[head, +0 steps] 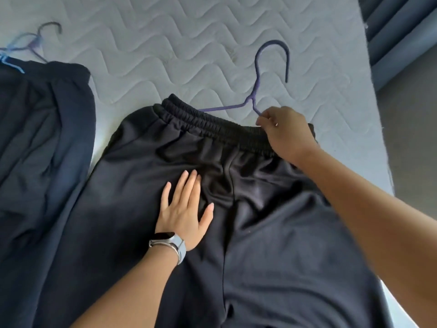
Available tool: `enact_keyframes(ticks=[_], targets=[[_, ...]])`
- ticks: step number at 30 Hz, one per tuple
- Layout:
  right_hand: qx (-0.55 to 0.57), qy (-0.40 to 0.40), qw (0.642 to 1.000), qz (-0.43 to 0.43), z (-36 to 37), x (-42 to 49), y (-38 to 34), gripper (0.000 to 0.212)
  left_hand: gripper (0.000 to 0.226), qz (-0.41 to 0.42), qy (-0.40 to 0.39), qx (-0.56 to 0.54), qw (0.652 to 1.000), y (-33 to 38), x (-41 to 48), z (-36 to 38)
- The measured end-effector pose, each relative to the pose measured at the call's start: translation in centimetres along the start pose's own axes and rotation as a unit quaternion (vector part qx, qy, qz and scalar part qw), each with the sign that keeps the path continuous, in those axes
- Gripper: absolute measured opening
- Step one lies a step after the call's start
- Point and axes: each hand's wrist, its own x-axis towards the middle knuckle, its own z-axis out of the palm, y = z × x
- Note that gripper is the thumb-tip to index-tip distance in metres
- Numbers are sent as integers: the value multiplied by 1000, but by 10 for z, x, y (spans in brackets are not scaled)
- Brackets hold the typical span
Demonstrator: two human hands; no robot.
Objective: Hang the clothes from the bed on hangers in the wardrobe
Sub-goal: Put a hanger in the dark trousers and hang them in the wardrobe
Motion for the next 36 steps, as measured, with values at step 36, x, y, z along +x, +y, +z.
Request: enact_keyframes(ticks=[36], targets=[[129,-24,897,-423,-317,-480,-472,21,33,-142,125,-222,957,-65,-424,-708]])
